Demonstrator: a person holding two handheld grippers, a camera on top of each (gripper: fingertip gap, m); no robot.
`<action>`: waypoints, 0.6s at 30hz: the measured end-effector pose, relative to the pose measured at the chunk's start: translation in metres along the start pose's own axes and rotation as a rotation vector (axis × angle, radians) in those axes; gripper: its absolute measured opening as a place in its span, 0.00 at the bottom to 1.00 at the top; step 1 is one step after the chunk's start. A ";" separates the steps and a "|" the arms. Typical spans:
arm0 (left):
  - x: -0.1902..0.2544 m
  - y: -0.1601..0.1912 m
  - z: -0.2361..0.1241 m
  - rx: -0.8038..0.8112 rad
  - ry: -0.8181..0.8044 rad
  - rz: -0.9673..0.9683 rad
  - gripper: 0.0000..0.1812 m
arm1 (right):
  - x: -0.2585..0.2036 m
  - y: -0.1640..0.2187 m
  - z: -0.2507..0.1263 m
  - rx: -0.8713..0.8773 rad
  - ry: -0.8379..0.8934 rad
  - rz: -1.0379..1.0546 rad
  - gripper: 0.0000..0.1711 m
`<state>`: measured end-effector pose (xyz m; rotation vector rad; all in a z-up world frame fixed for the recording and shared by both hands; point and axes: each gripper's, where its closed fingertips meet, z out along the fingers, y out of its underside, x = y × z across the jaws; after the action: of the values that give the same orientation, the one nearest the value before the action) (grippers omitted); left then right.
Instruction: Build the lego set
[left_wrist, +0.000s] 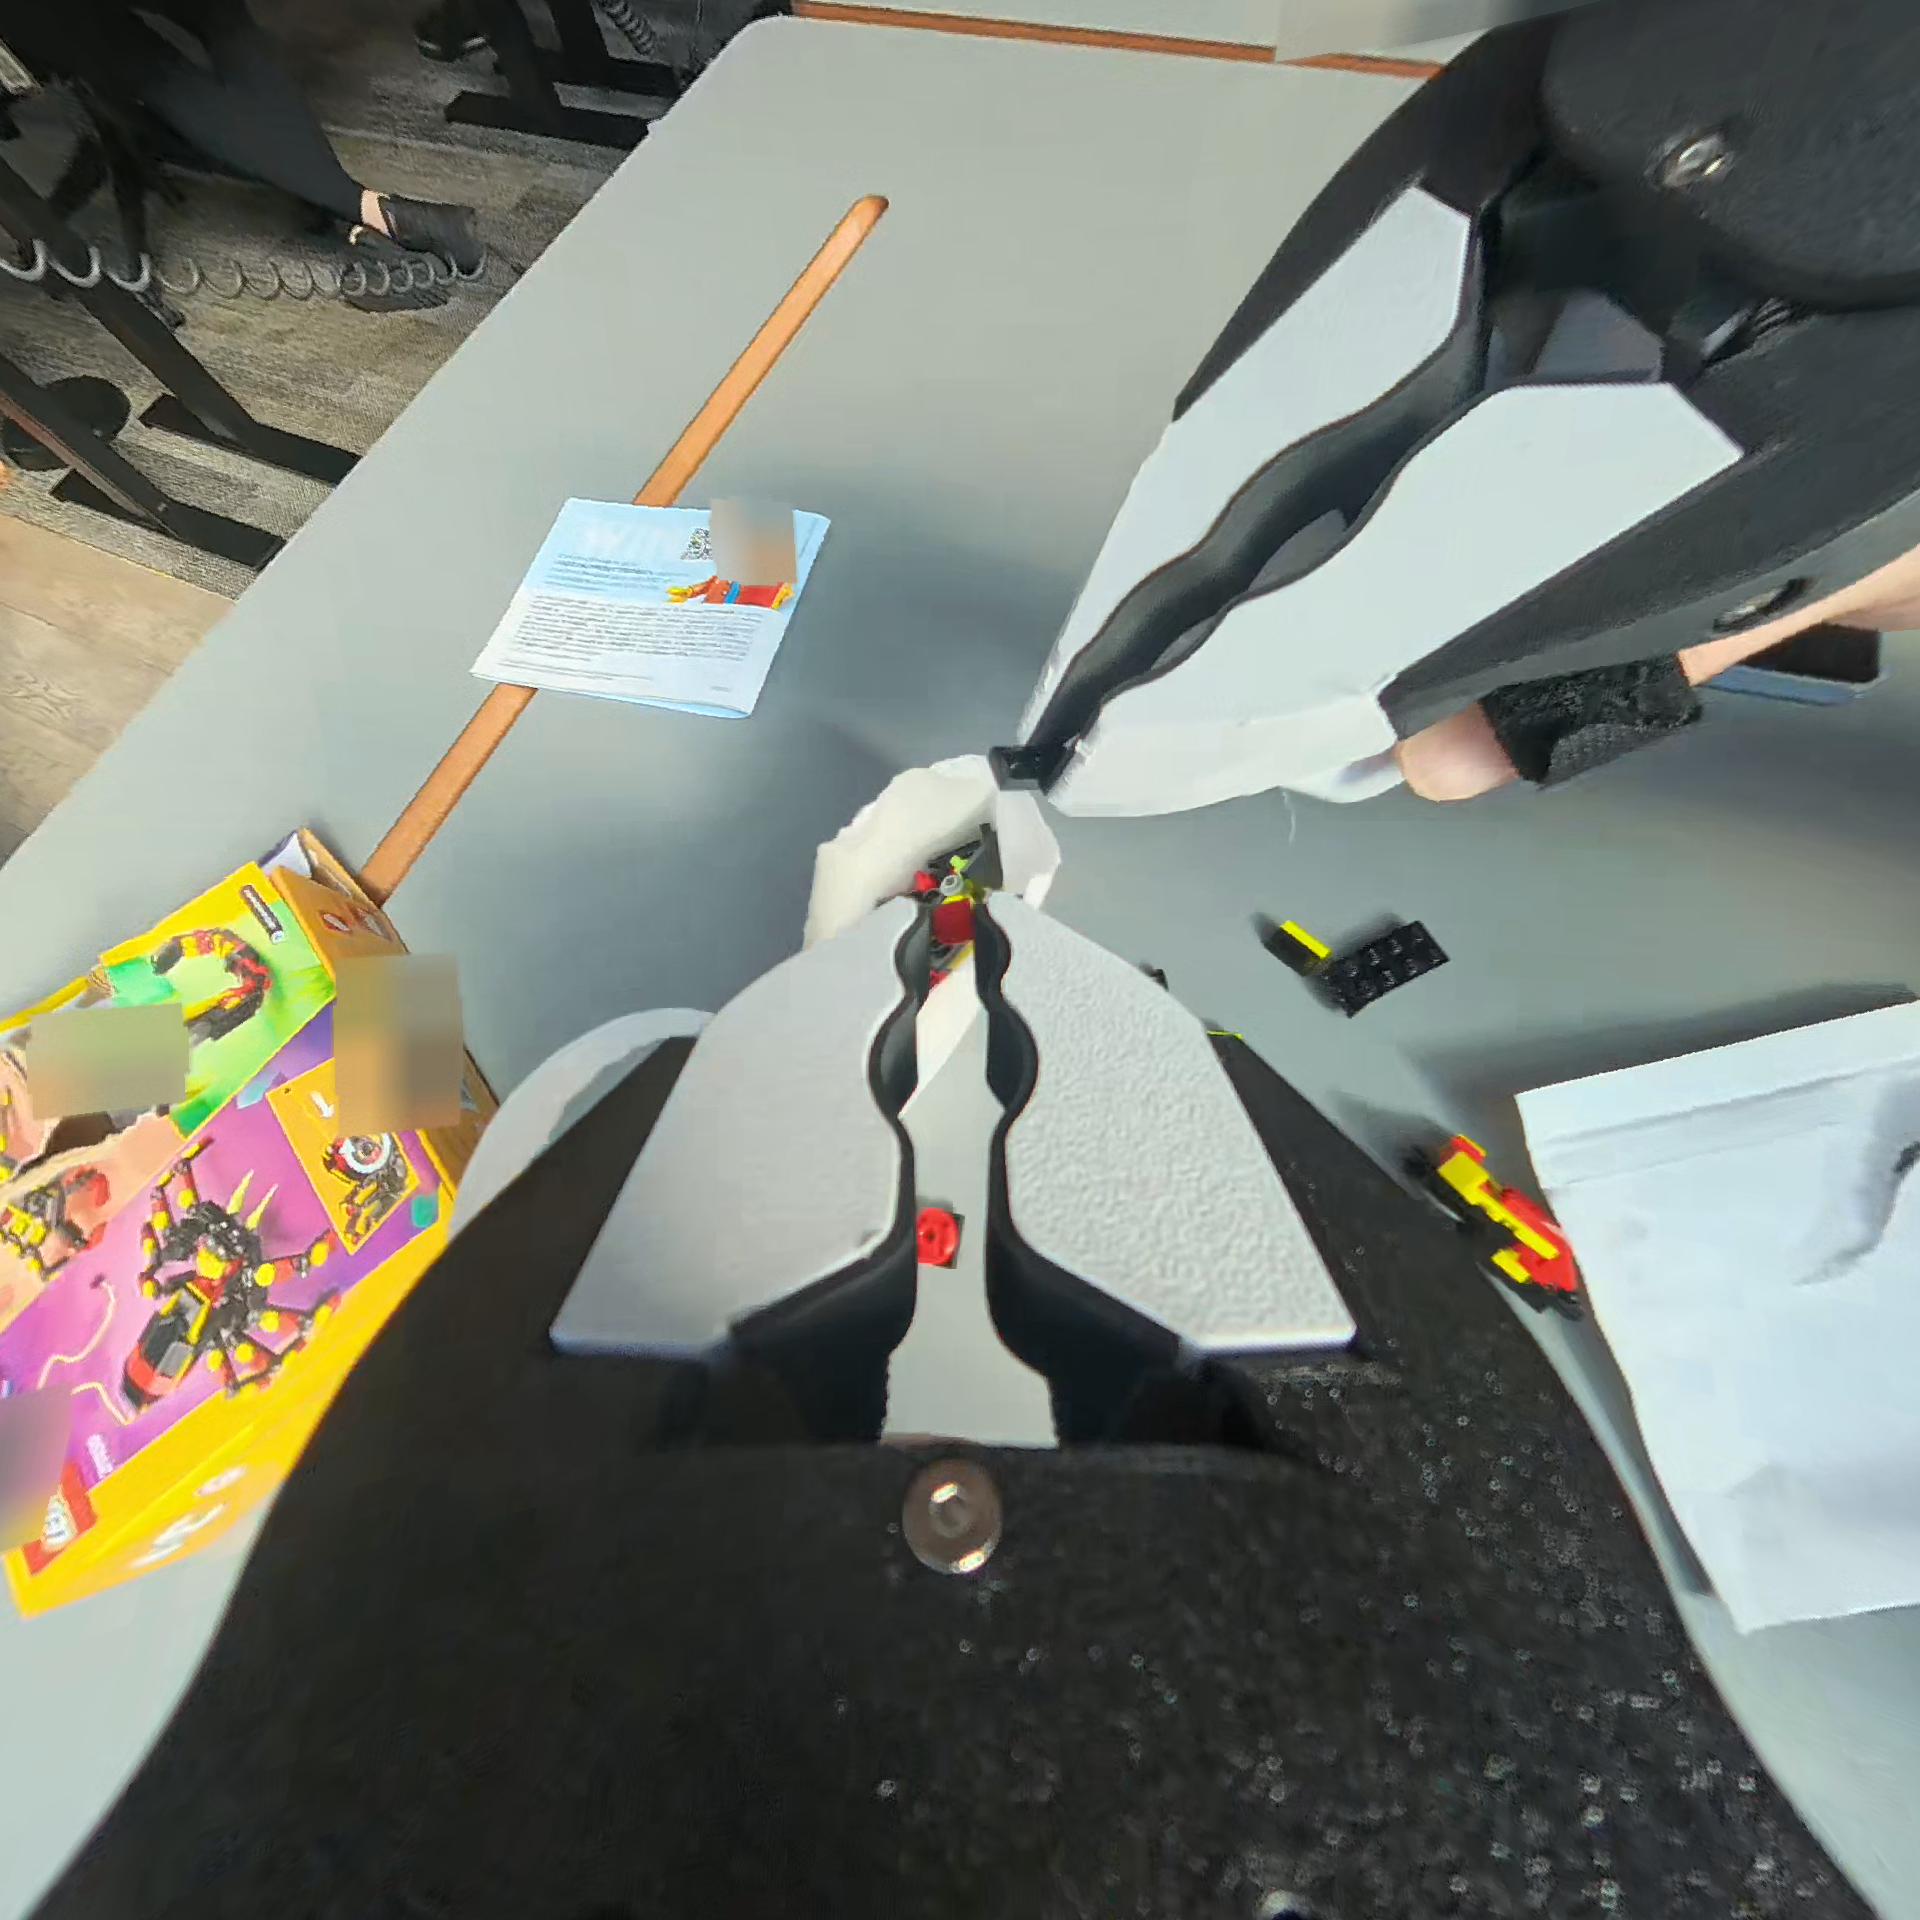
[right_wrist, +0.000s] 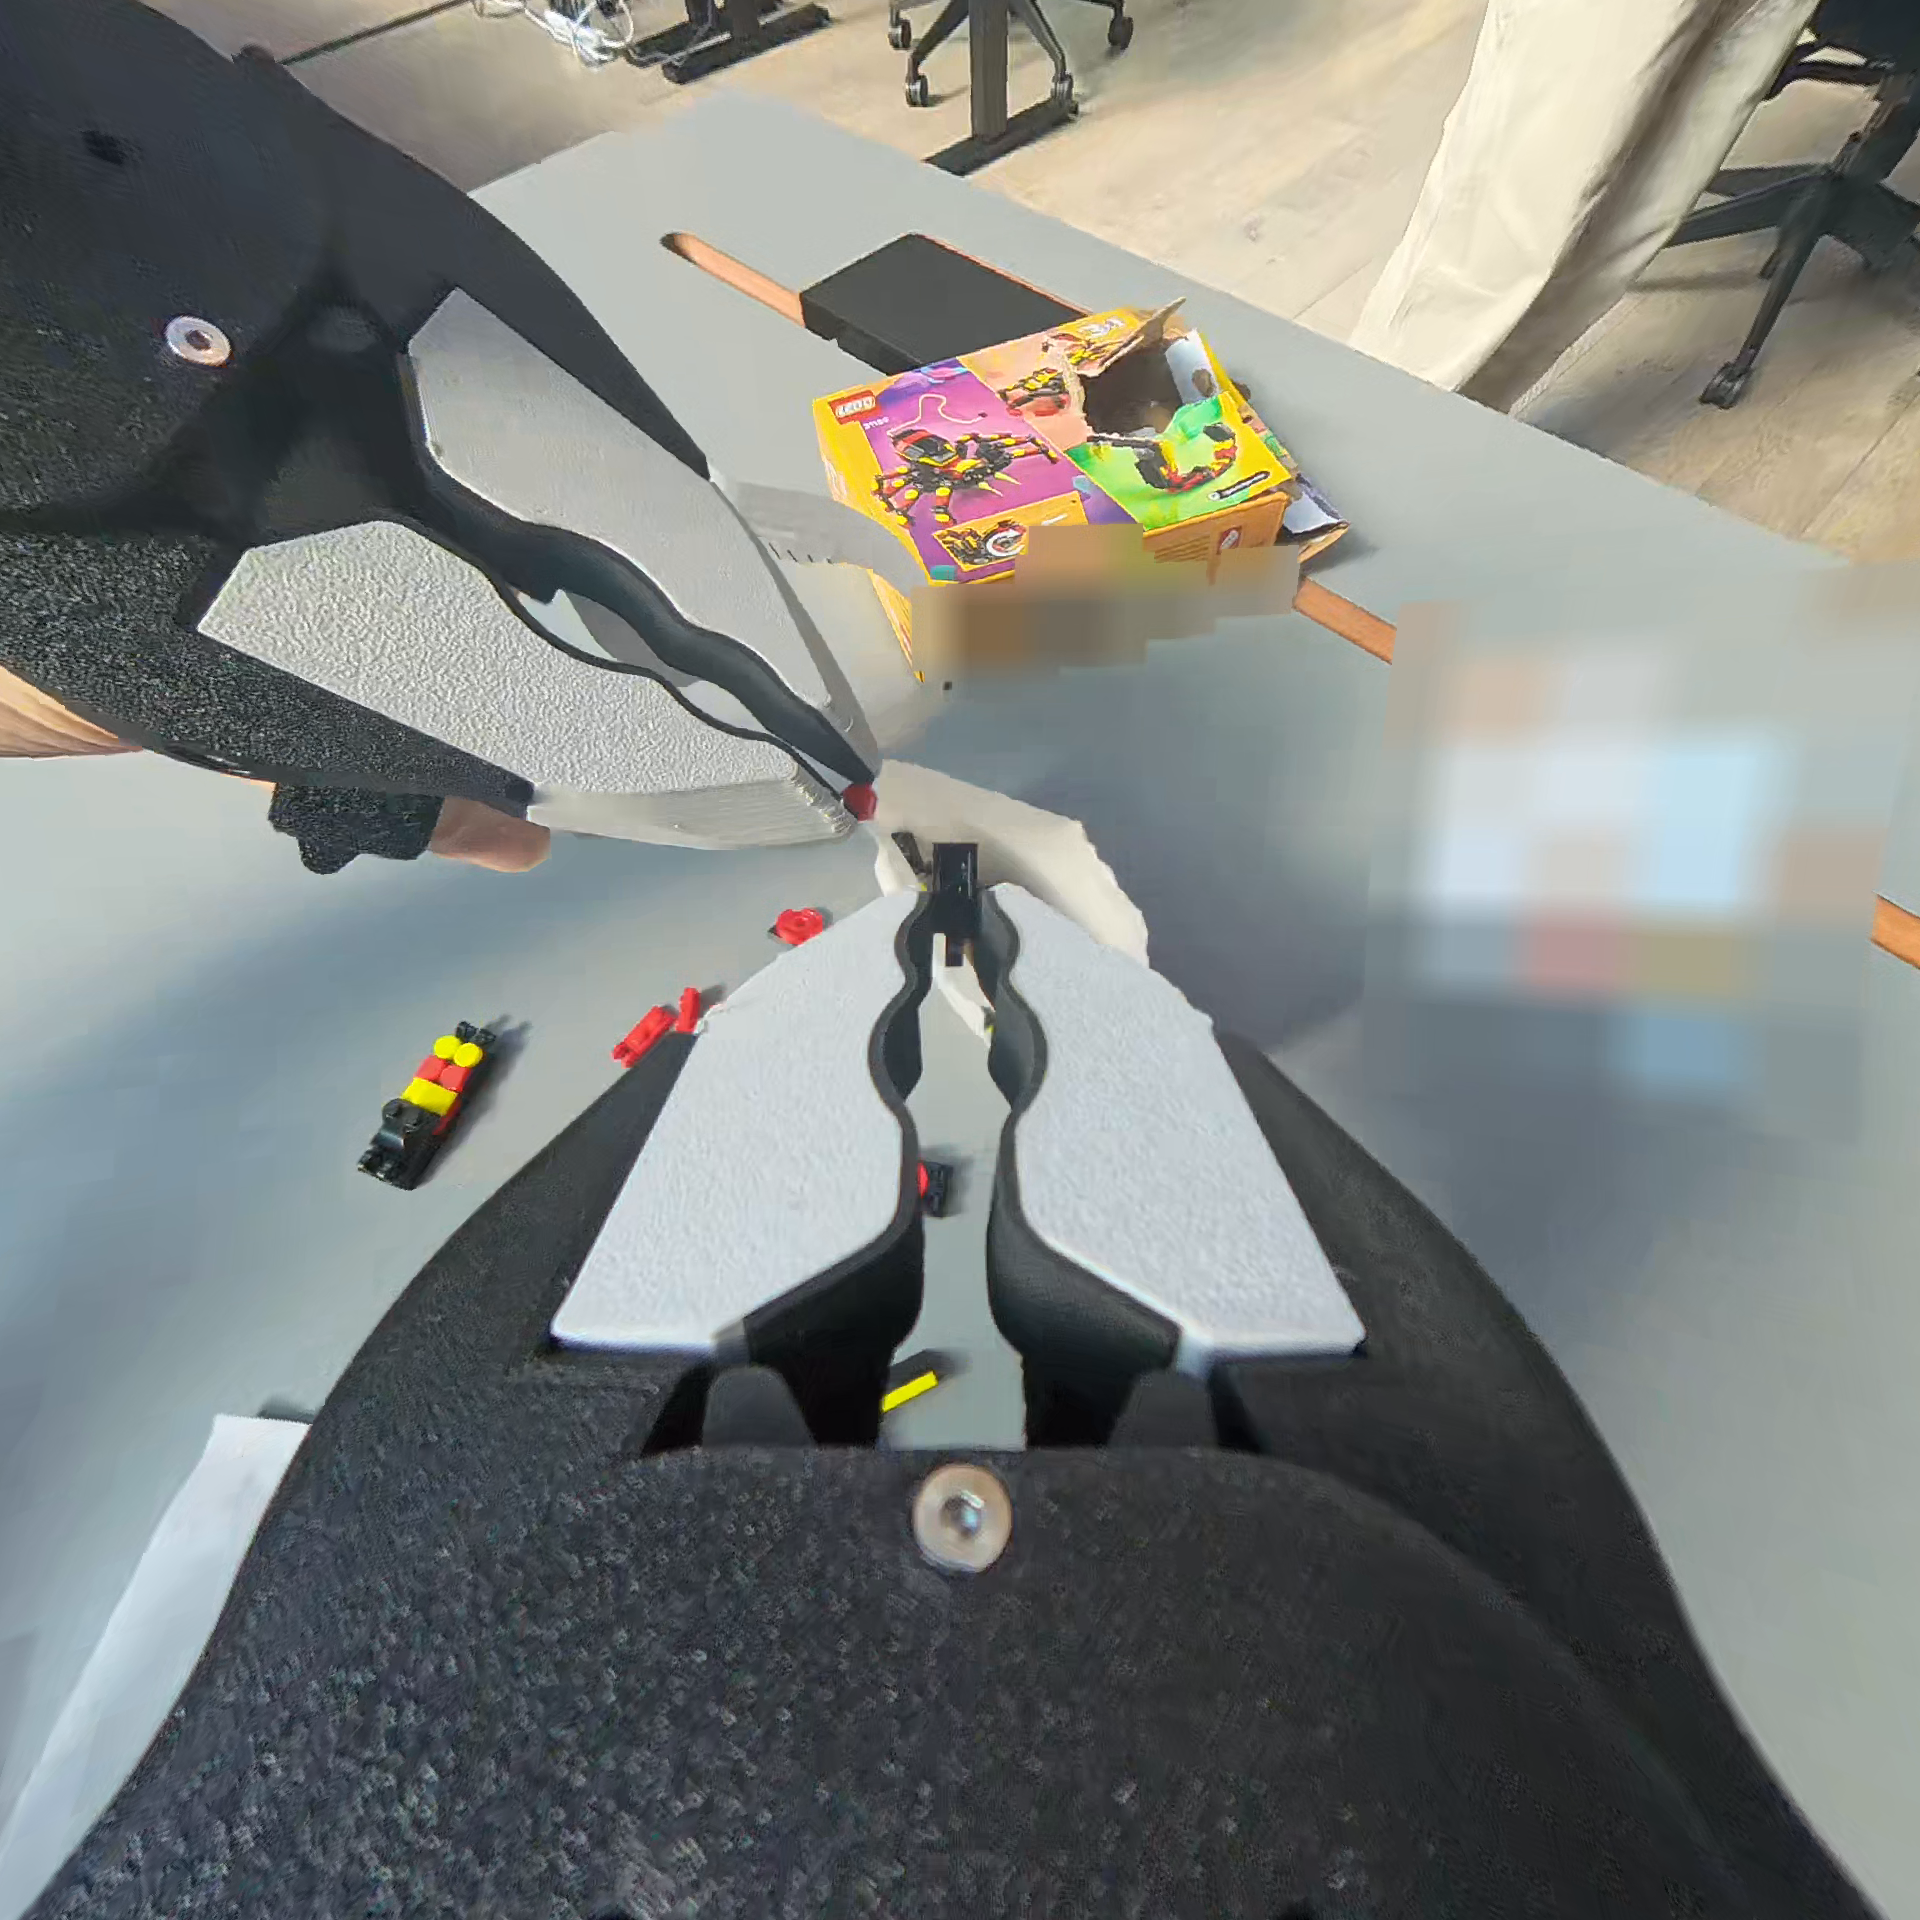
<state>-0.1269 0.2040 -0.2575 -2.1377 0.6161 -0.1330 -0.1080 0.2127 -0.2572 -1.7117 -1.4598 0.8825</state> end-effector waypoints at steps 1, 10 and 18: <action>-0.004 0.000 0.007 -0.029 0.016 0.047 0.04 | 0.005 0.002 0.006 -0.023 -0.018 -0.006 0.04; -0.016 0.012 0.029 -0.277 0.159 0.464 0.12 | 0.027 0.016 0.026 -0.154 -0.042 -0.225 0.04; -0.006 0.005 0.029 -0.224 0.289 0.545 0.11 | 0.025 0.019 0.032 -0.172 -0.094 -0.333 0.10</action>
<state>-0.1253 0.2259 -0.2787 -2.0941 1.4155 -0.0735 -0.1222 0.2384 -0.2908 -1.4994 -1.8642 0.6808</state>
